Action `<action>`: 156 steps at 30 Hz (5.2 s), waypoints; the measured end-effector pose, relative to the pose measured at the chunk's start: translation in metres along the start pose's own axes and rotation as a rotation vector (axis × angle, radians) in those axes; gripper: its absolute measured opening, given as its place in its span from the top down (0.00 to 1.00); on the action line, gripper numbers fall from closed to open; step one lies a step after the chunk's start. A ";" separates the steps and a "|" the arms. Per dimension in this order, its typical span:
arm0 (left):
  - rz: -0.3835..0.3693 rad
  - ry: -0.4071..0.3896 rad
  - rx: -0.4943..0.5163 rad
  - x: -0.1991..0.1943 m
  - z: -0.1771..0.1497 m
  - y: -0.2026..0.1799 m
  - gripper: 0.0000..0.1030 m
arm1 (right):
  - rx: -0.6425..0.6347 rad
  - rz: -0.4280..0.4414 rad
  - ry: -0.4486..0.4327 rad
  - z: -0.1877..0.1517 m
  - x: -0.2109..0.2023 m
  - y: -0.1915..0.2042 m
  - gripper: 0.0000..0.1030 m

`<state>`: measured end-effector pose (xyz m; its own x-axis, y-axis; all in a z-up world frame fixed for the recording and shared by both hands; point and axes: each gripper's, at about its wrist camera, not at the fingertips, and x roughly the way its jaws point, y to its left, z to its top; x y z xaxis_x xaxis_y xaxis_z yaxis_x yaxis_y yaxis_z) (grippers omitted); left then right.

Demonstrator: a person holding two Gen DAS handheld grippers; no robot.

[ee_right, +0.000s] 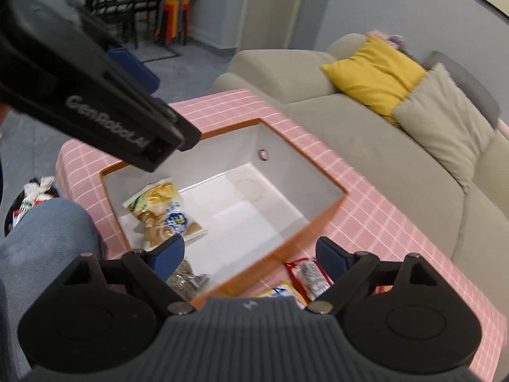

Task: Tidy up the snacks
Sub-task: 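Withdraw both tools from the box back to the snack pile, then grasp the yellow stick packet with the left tool while the right tool grasps the red-candy bag, then lift both held snacks off the table toward the orange box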

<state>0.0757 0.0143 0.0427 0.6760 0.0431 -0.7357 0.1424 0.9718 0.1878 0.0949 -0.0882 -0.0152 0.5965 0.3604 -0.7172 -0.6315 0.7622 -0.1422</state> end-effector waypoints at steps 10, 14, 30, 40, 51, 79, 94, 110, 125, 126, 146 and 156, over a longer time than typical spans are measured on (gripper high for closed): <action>-0.140 -0.082 -0.135 -0.008 -0.010 -0.049 0.28 | 0.169 -0.128 -0.050 -0.054 -0.028 -0.039 0.16; -0.194 -0.065 -0.180 0.003 -0.019 -0.066 0.28 | 0.217 -0.175 -0.051 -0.079 -0.029 -0.052 0.15; -0.304 0.046 -0.151 0.060 -0.052 -0.120 0.28 | 0.284 -0.268 0.027 -0.167 -0.004 -0.070 0.15; -0.229 0.121 -0.063 0.099 -0.050 -0.138 0.28 | 0.244 -0.268 0.096 -0.181 0.030 -0.093 0.15; -0.136 0.253 0.017 0.152 -0.041 -0.150 0.28 | 0.011 -0.247 0.119 -0.171 0.069 -0.116 0.17; -0.135 0.276 0.005 0.175 -0.050 -0.140 0.86 | 0.079 -0.148 0.178 -0.170 0.102 -0.136 0.62; -0.317 0.250 -0.052 0.125 -0.054 -0.144 0.91 | 0.190 -0.081 0.149 -0.180 0.057 -0.091 0.64; -0.364 0.365 -0.143 0.142 -0.069 -0.128 0.91 | 0.204 0.026 0.139 -0.169 0.068 -0.055 0.64; -0.311 0.411 -0.067 0.161 -0.085 -0.132 0.86 | 0.185 0.011 0.176 -0.176 0.073 -0.050 0.64; -0.310 0.409 -0.069 0.161 -0.085 -0.132 0.85 | 0.184 0.011 0.176 -0.176 0.074 -0.050 0.64; -0.025 0.361 0.183 0.164 -0.093 -0.168 0.41 | 0.163 -0.005 0.189 -0.182 0.070 -0.056 0.63; 0.047 0.361 0.272 0.163 -0.100 -0.177 0.69 | 0.169 -0.001 0.185 -0.183 0.067 -0.054 0.63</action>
<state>0.0880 -0.1271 -0.1757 0.3975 0.2111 -0.8930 0.3344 0.8729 0.3552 0.0787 -0.2038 -0.1809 0.4863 0.2672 -0.8319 -0.5299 0.8472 -0.0377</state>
